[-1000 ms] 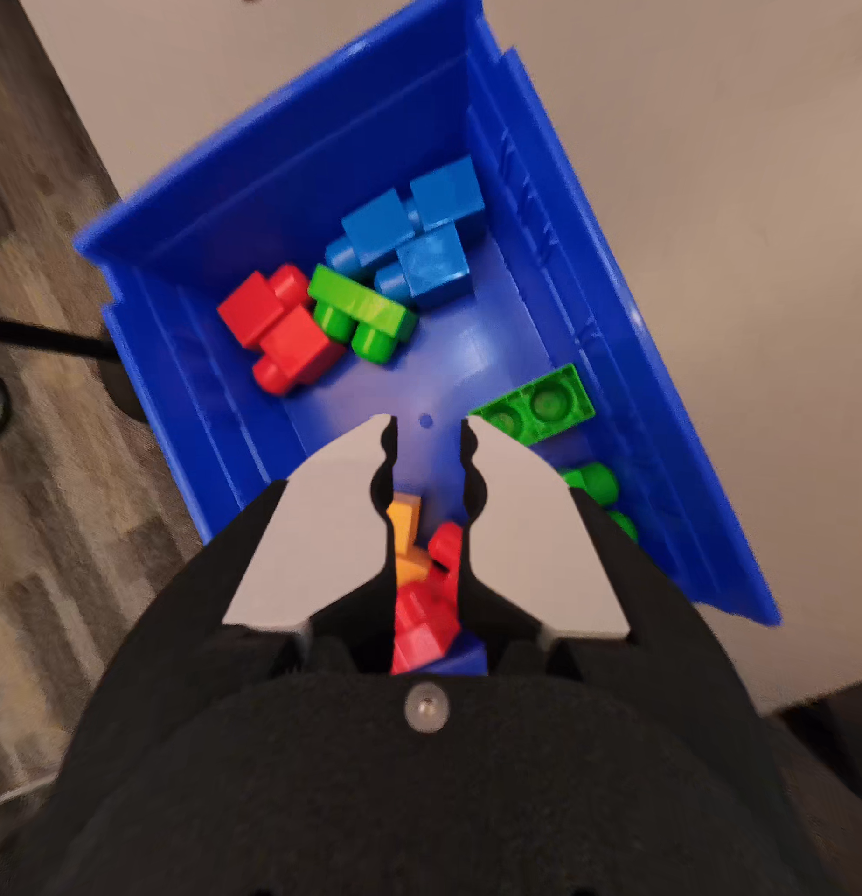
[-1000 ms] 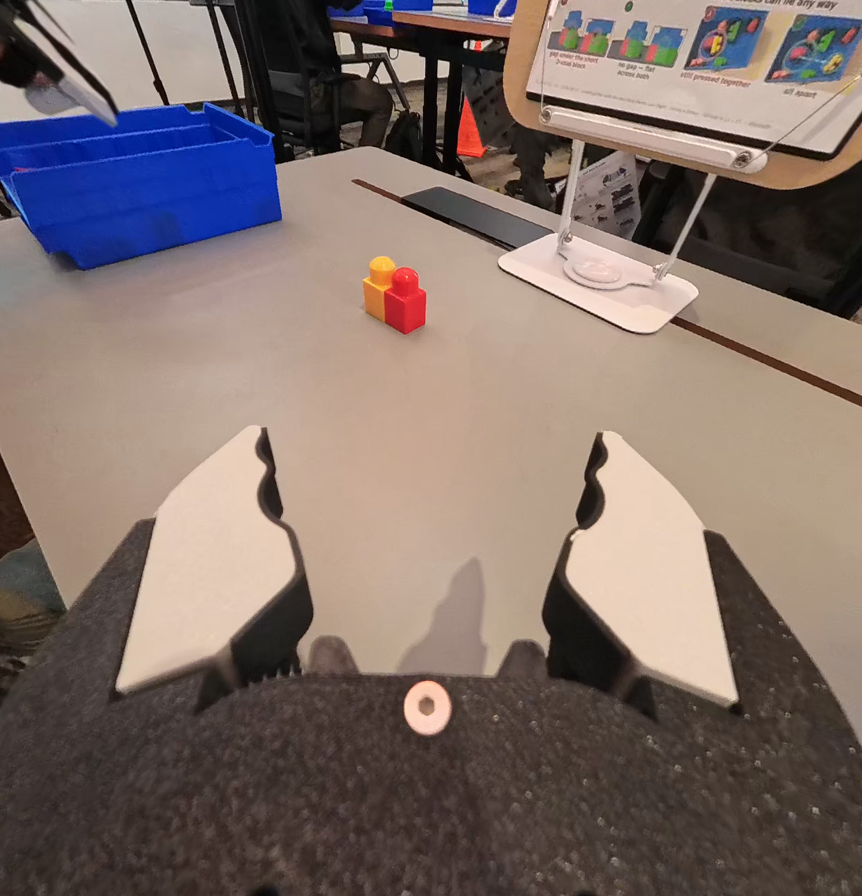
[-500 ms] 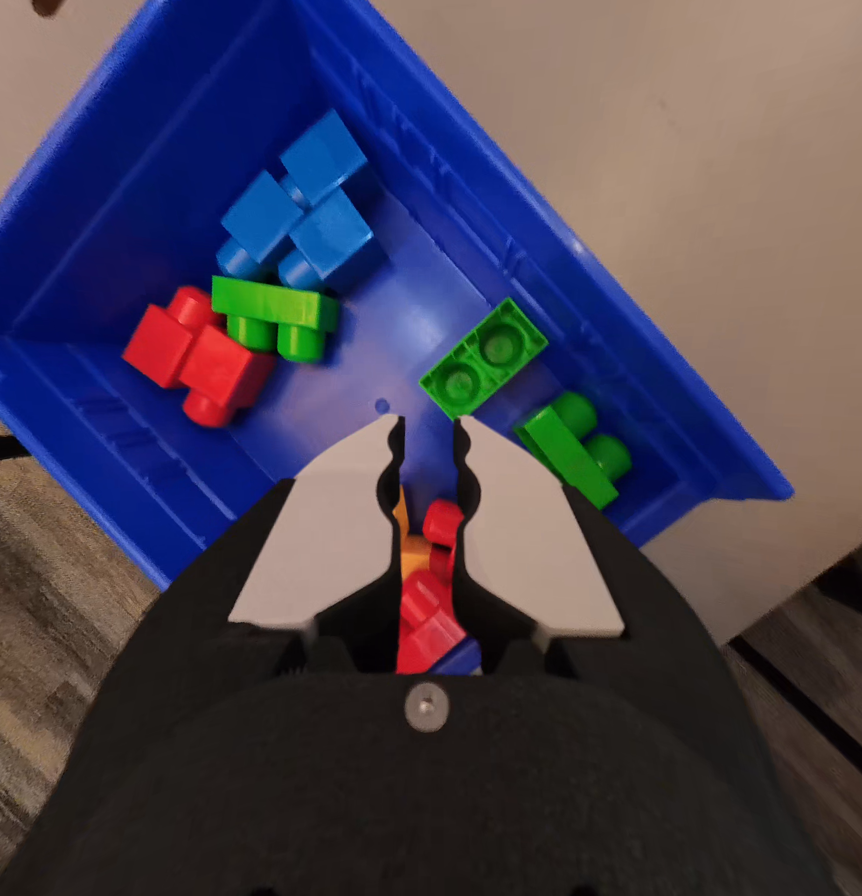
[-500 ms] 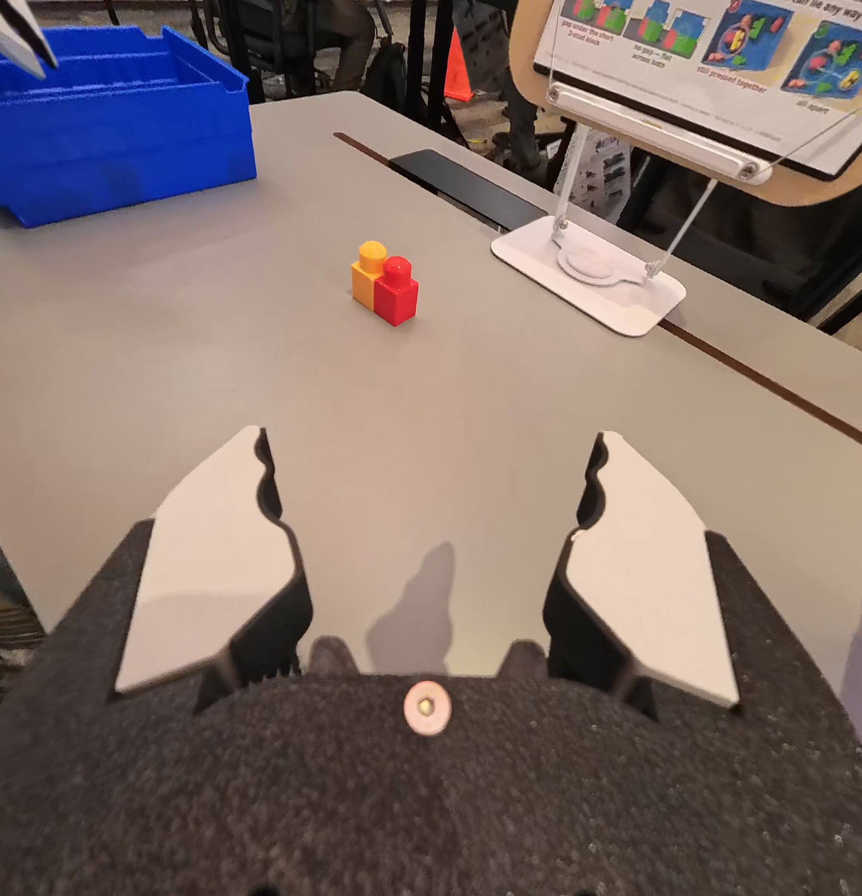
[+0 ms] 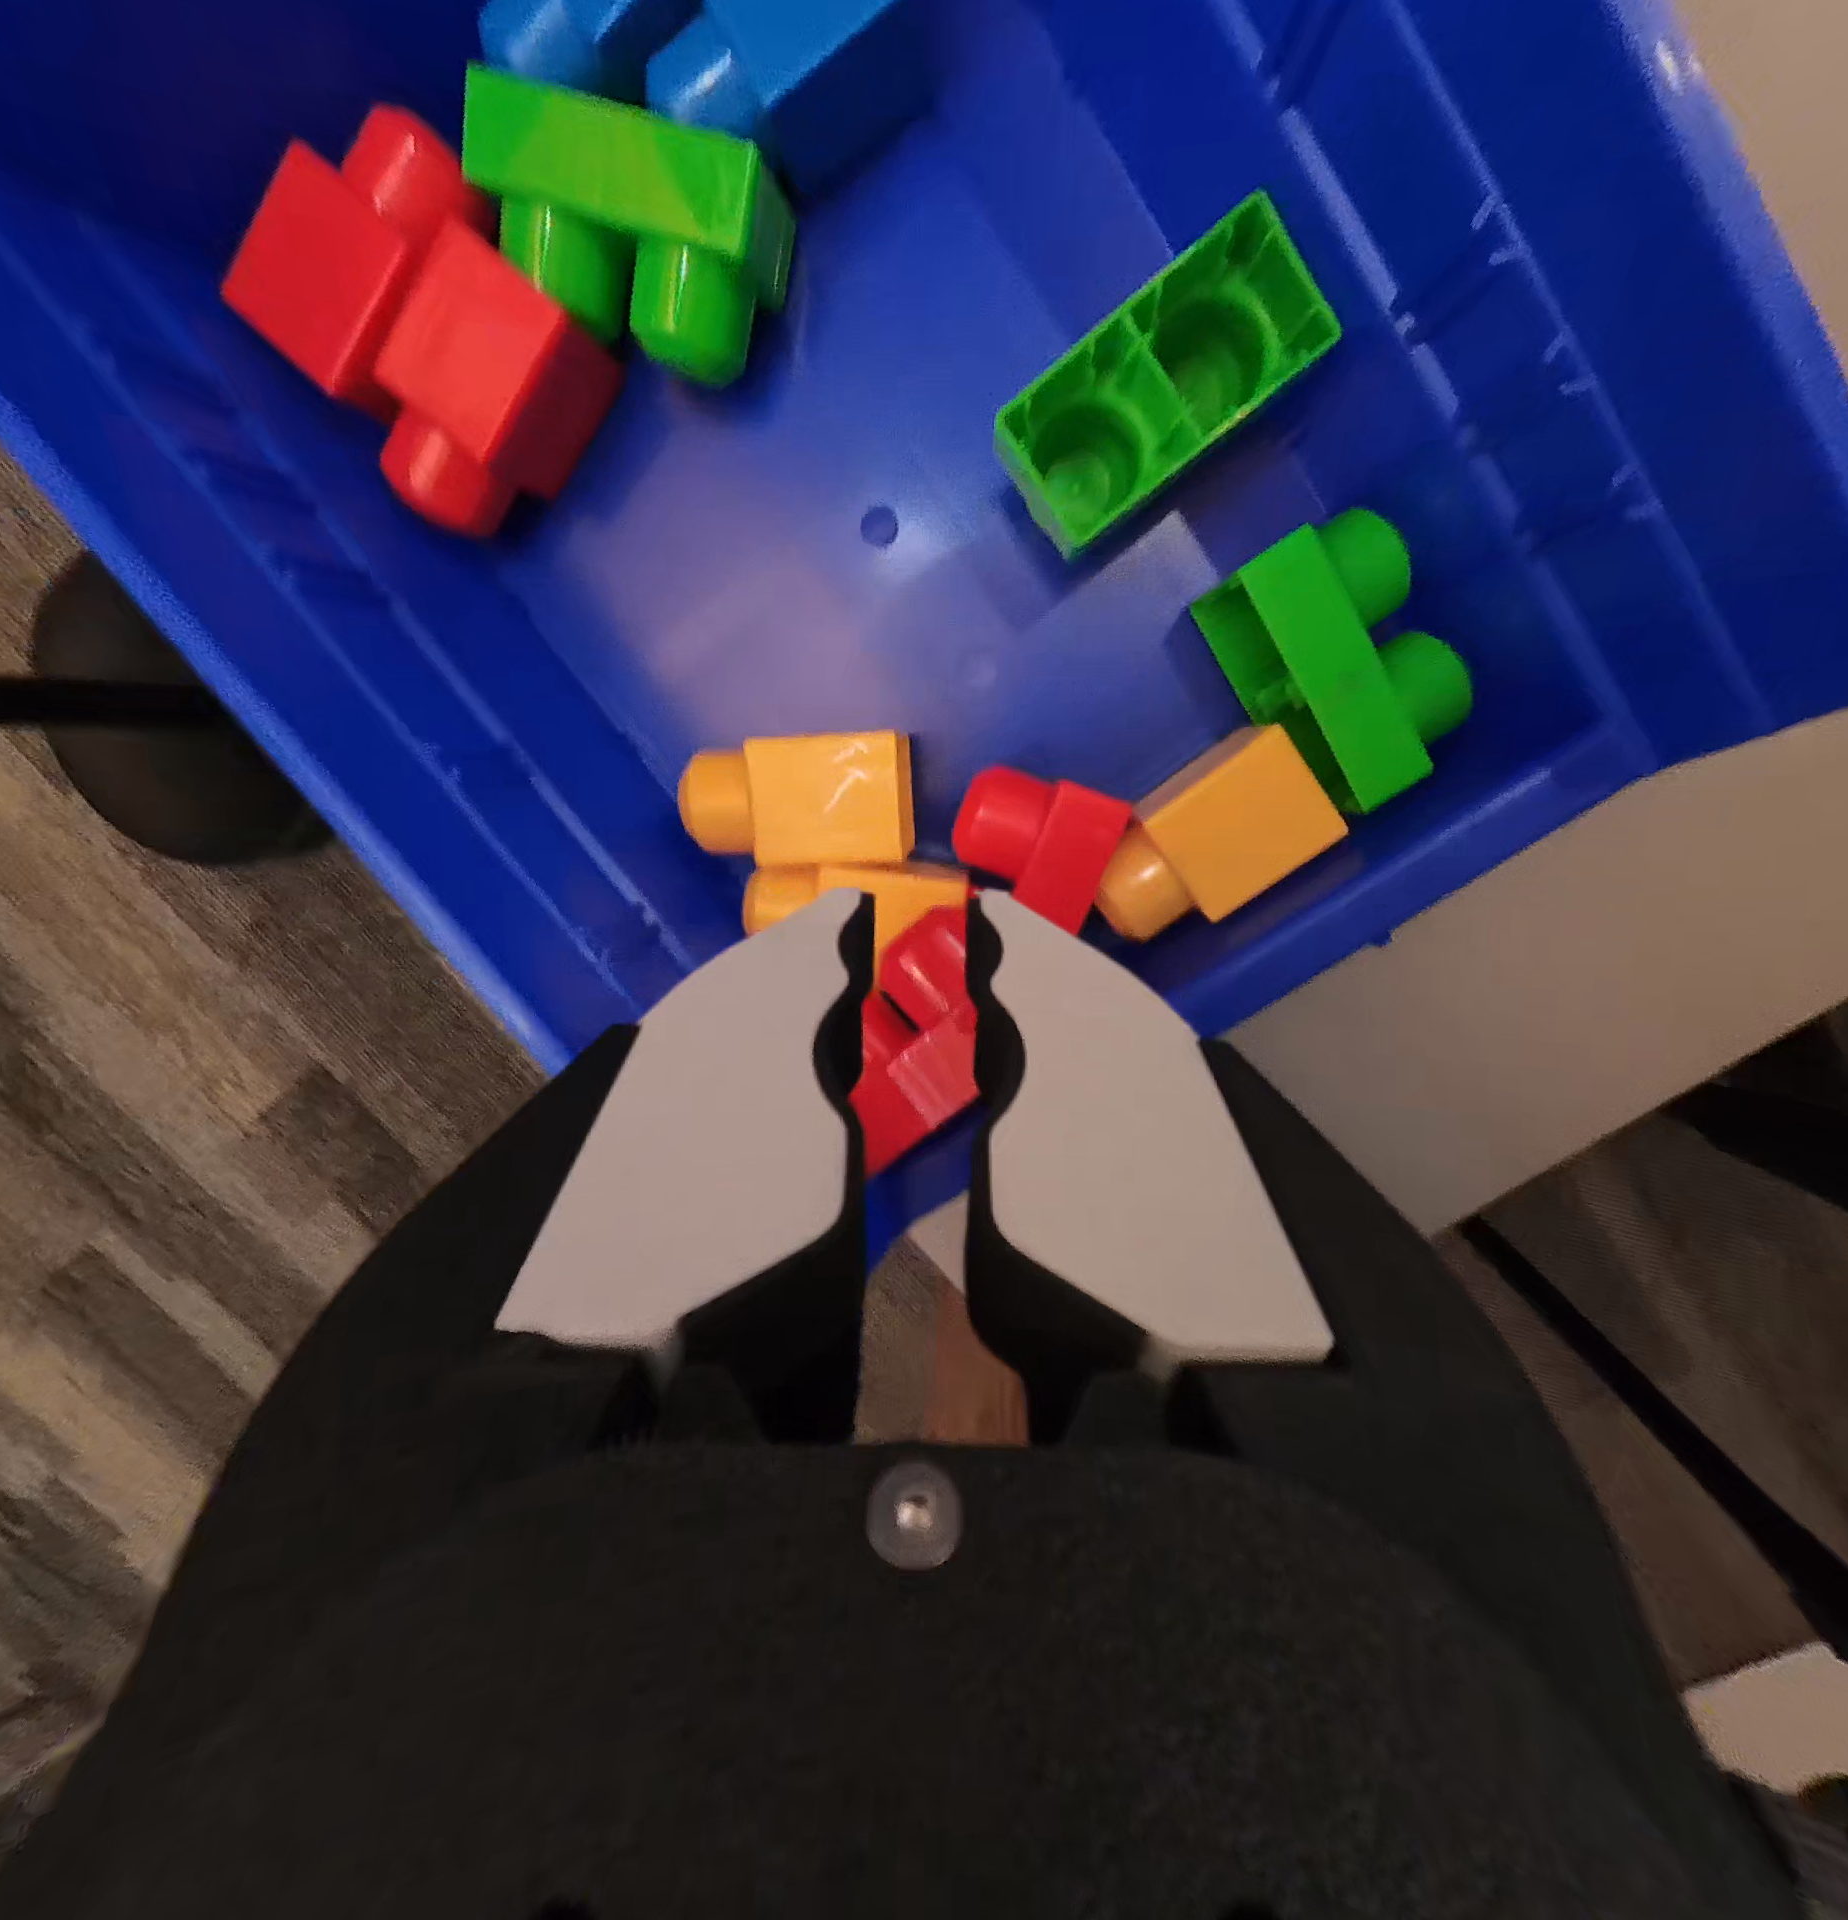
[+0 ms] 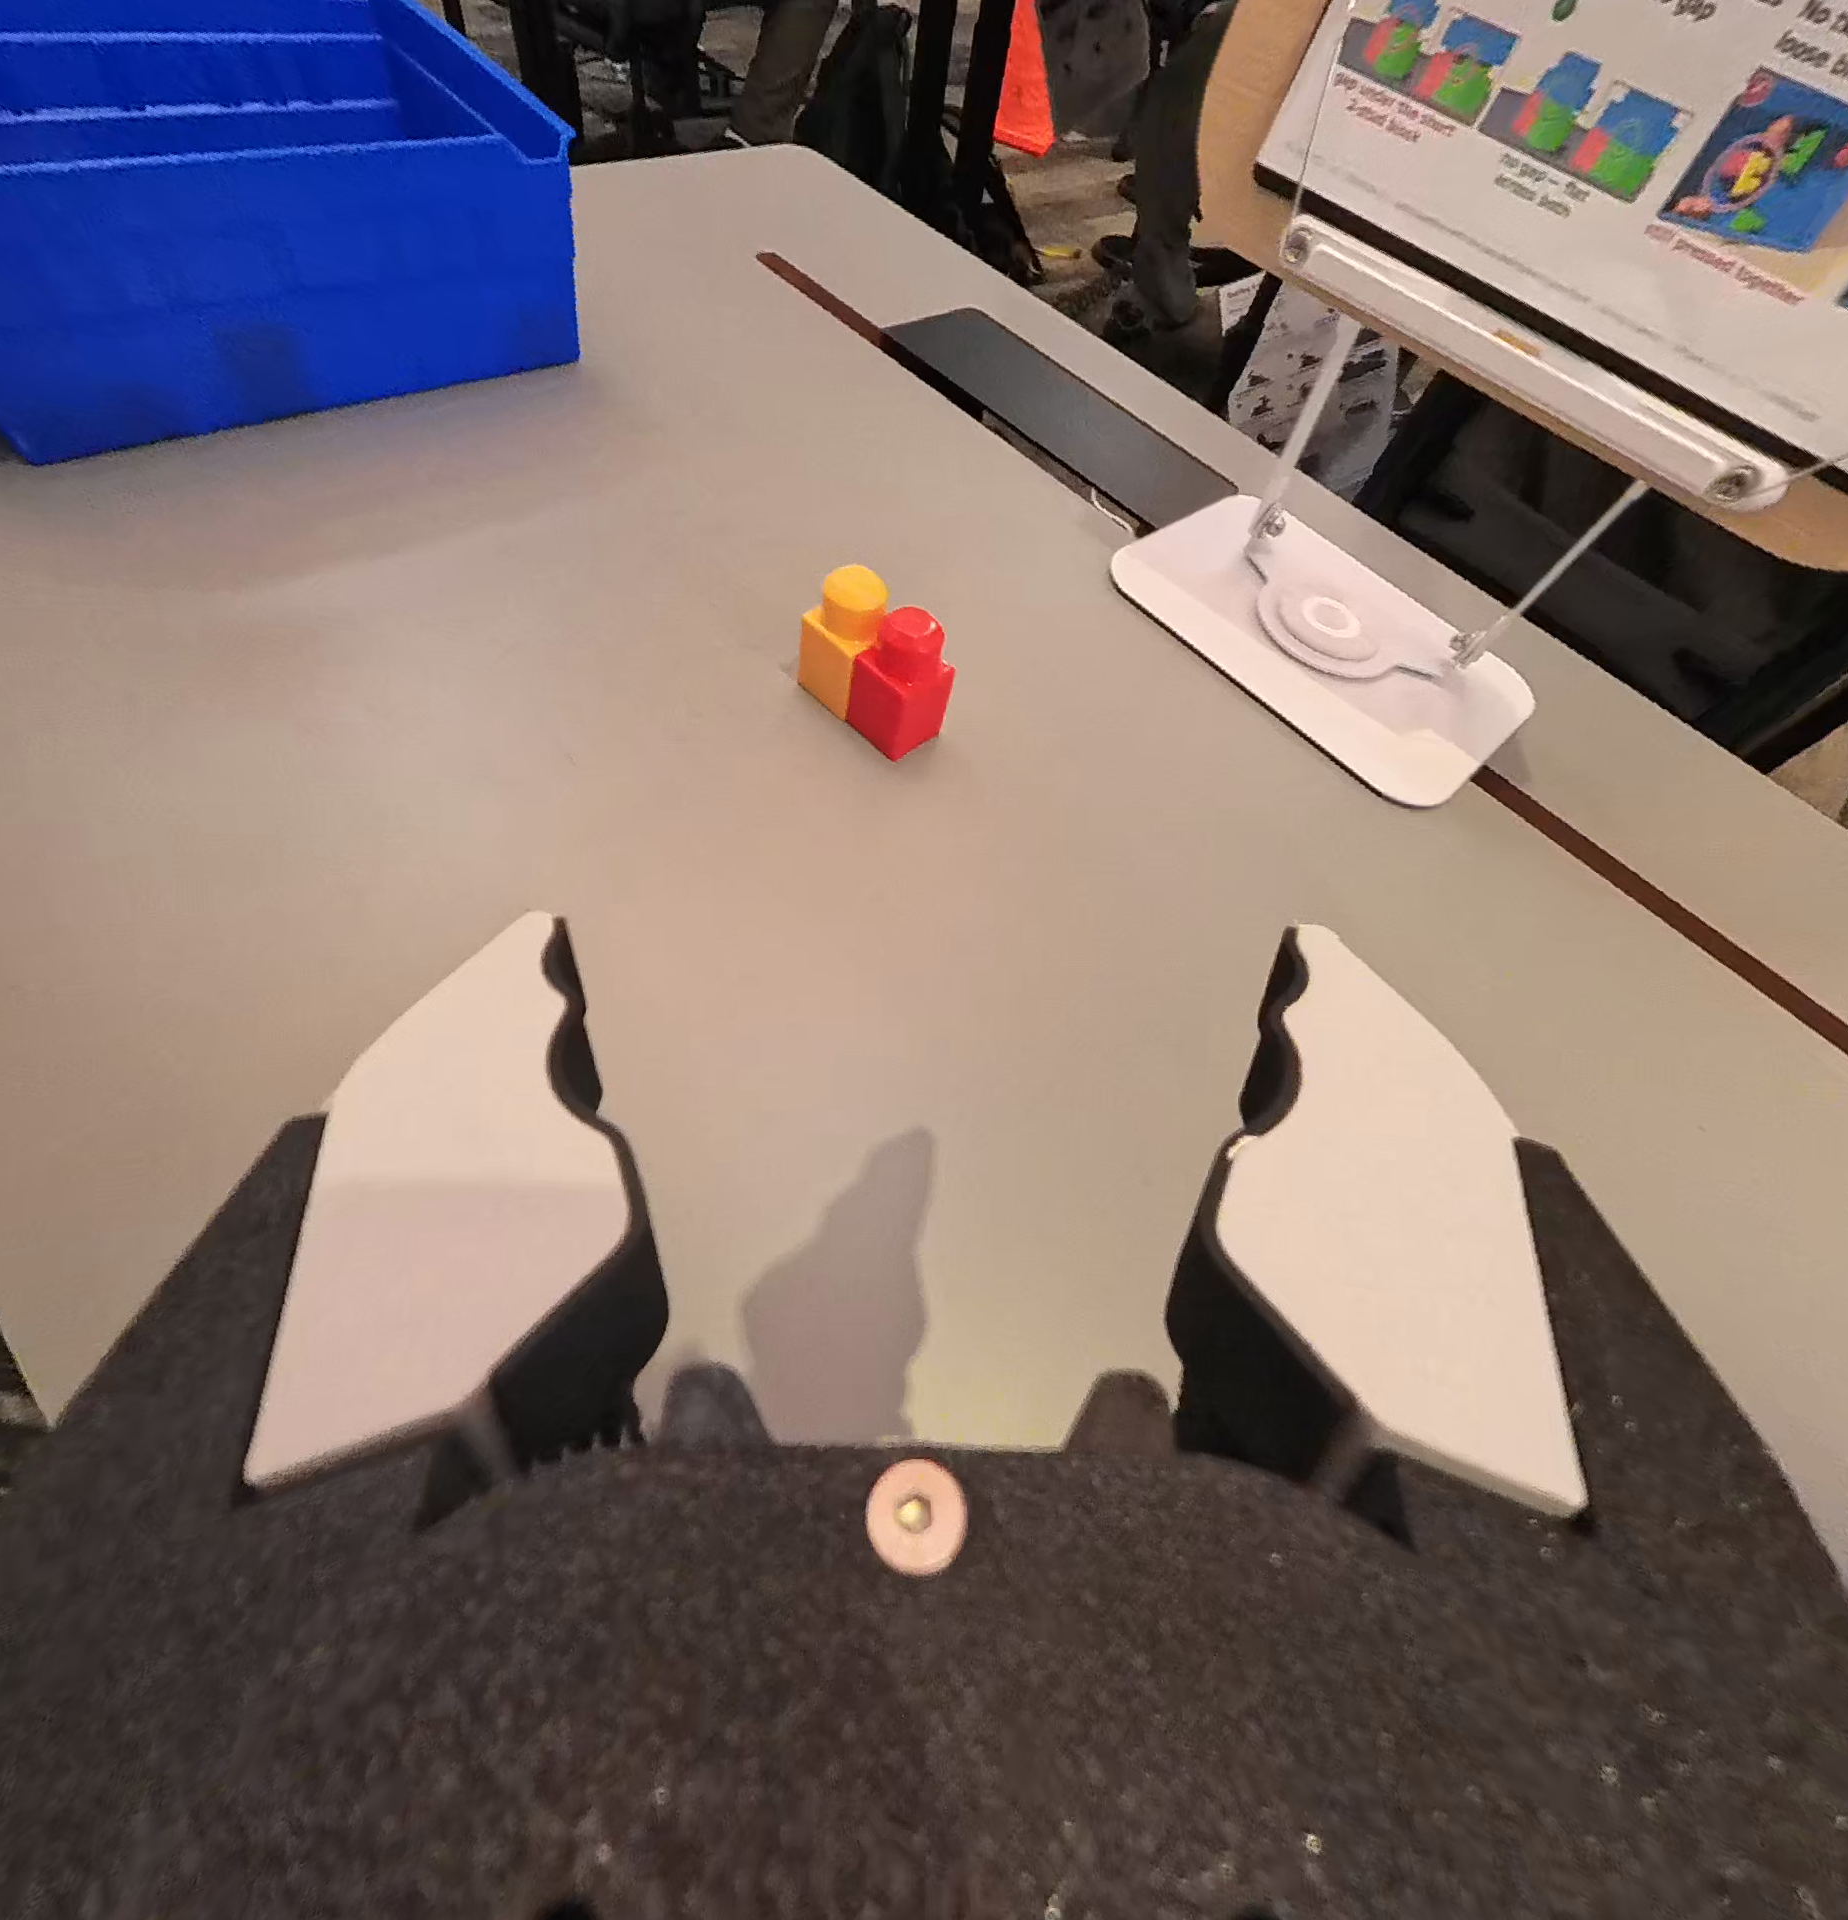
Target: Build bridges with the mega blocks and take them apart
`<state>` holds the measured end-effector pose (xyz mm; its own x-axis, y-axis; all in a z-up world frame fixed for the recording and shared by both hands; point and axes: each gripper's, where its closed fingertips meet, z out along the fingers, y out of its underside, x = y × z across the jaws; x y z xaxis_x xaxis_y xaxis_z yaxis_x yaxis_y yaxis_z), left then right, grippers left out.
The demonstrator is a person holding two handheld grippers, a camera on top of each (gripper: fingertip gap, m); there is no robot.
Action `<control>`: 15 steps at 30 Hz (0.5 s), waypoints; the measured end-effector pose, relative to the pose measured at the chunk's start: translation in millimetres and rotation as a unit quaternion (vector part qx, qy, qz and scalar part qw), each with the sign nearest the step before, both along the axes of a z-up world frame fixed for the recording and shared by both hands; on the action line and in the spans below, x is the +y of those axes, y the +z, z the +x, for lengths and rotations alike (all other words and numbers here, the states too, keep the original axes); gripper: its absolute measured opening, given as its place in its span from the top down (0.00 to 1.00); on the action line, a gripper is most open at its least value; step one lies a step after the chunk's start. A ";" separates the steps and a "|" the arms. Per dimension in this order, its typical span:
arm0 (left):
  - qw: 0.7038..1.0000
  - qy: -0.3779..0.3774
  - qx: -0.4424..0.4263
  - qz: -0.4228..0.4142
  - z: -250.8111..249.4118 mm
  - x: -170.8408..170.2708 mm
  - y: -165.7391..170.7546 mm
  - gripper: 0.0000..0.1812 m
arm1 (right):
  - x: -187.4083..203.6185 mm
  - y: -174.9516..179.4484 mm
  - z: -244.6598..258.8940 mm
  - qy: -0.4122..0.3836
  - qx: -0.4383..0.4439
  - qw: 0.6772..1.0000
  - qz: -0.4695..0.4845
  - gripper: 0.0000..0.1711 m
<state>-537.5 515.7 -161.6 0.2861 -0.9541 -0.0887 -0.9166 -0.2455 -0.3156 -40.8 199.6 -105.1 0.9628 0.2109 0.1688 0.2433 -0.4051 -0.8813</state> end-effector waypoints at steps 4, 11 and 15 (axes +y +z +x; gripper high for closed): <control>0.998 0.048 0.009 -0.037 -25.5 -8.8 7.0 0.91 | 5.0 -1.2 -5.3 0.006 0.001 1.000 0.000 0.29; 0.993 0.097 -0.003 -0.062 -17.5 -16.4 8.6 0.89 | 8.4 -2.7 -9.6 0.018 0.003 1.000 0.000 0.29; 0.990 0.119 0.026 -0.064 -9.0 -11.7 1.7 0.86 | 3.7 -1.3 -7.6 0.016 0.008 1.000 0.008 0.29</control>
<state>-546.5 503.9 -159.8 0.5022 -0.8647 0.0092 -0.8421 -0.4915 -0.2221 -48.4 203.3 -106.4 0.9579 0.2398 0.1577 0.2427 -0.3838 -0.8910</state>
